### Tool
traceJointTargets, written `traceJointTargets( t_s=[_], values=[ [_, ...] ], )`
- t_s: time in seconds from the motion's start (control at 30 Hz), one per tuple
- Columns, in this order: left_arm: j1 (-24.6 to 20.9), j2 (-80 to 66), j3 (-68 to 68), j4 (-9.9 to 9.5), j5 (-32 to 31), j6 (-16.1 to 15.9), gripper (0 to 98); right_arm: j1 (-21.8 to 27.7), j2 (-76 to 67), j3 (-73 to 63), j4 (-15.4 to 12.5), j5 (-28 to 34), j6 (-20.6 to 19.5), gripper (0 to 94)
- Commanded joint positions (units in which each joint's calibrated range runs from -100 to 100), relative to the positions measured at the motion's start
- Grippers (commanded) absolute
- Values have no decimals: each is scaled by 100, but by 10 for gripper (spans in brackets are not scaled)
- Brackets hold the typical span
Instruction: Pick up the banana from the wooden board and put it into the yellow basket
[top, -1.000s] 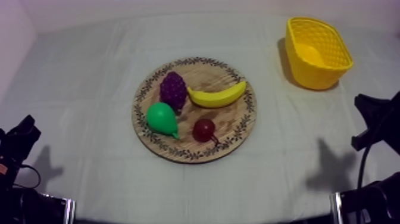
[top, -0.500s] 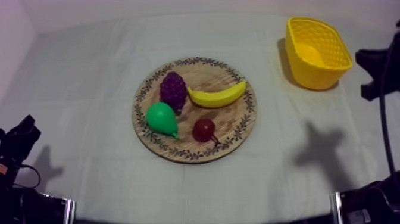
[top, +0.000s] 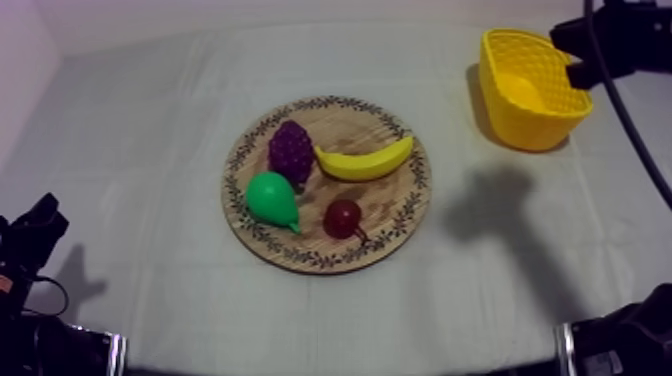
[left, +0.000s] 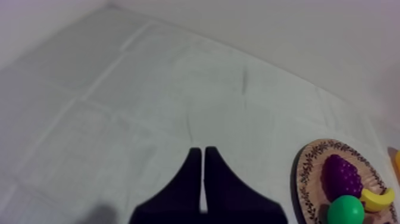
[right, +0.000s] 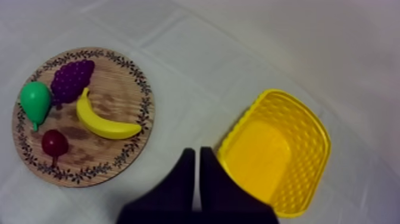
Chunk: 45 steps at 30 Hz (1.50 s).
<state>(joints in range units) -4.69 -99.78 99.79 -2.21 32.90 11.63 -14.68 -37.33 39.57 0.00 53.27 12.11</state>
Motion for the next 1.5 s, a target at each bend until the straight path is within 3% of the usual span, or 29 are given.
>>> traceJointTargets(
  t_s=[0.0,0.3,0.77,1.13,1.47],
  values=[
    [2,-5,-1,3,0,2,1,-20,392,-363,36,84,-1,7],
    [2,-5,-1,3,0,2,1,-6,1177,-1353,-137,654,429,7],
    [2,-5,-1,3,0,-1,1,-200,1807,-2803,-588,2474,1489,7],
    [2,-5,-1,3,0,2,1,-473,2177,-2962,-862,3390,1747,7],
    [2,-5,-1,3,0,2,1,-610,2424,-3115,-1059,3692,1734,7]
  ],
)
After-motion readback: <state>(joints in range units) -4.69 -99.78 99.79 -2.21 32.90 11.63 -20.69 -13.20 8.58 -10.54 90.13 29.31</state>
